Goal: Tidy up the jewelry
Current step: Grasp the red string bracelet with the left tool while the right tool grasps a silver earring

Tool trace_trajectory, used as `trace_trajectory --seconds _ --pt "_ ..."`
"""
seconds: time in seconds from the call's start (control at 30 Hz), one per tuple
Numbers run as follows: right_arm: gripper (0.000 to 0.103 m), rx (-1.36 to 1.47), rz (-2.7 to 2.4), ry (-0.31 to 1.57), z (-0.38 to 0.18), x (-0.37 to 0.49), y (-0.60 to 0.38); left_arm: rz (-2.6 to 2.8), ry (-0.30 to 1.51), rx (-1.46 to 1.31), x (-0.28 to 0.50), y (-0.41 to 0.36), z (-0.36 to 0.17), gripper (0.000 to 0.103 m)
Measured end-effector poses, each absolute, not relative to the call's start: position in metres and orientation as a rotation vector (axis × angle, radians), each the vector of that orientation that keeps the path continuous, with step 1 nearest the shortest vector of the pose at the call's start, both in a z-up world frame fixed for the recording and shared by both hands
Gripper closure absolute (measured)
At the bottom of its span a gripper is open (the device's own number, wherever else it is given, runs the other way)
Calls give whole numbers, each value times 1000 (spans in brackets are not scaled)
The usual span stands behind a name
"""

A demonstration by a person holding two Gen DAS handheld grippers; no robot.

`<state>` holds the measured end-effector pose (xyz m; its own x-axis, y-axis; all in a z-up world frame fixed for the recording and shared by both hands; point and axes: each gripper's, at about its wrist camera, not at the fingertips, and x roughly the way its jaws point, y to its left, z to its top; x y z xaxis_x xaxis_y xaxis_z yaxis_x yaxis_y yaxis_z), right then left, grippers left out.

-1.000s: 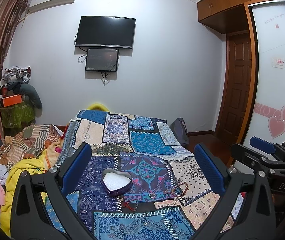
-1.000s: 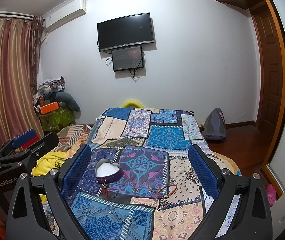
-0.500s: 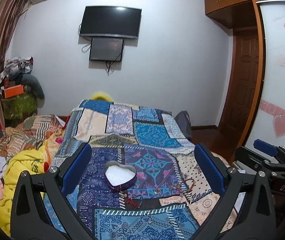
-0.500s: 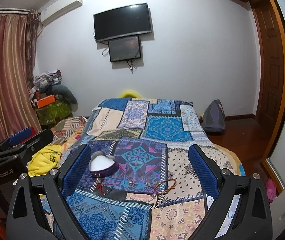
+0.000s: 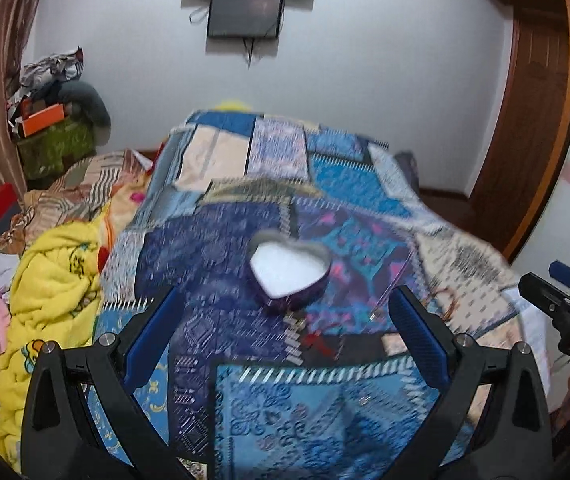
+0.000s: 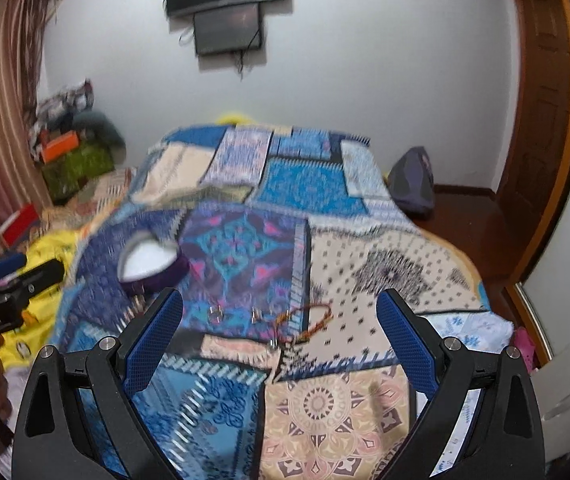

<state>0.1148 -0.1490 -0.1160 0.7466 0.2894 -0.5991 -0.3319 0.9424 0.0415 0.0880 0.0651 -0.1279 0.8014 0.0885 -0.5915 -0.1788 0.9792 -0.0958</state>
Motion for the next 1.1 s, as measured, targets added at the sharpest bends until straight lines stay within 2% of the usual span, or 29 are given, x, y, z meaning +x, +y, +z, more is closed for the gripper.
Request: trace_trajectory --seconds 0.23,0.5,0.77,0.93,1.1 --pt "7 -102 393 748 -147 125 -146 61 802 -146 106 61 -173 9" --pt "26 -59 458 832 -170 141 -148 1 946 -168 125 51 -211 36" --pt "32 -52 524 868 -178 149 -138 -62 975 -214 150 52 -221 58" --pt "34 -60 564 881 -181 151 -129 -95 981 -150 162 40 -227 69" --pt "36 -76 592 889 -182 148 -120 -82 974 -101 165 36 -230 90"
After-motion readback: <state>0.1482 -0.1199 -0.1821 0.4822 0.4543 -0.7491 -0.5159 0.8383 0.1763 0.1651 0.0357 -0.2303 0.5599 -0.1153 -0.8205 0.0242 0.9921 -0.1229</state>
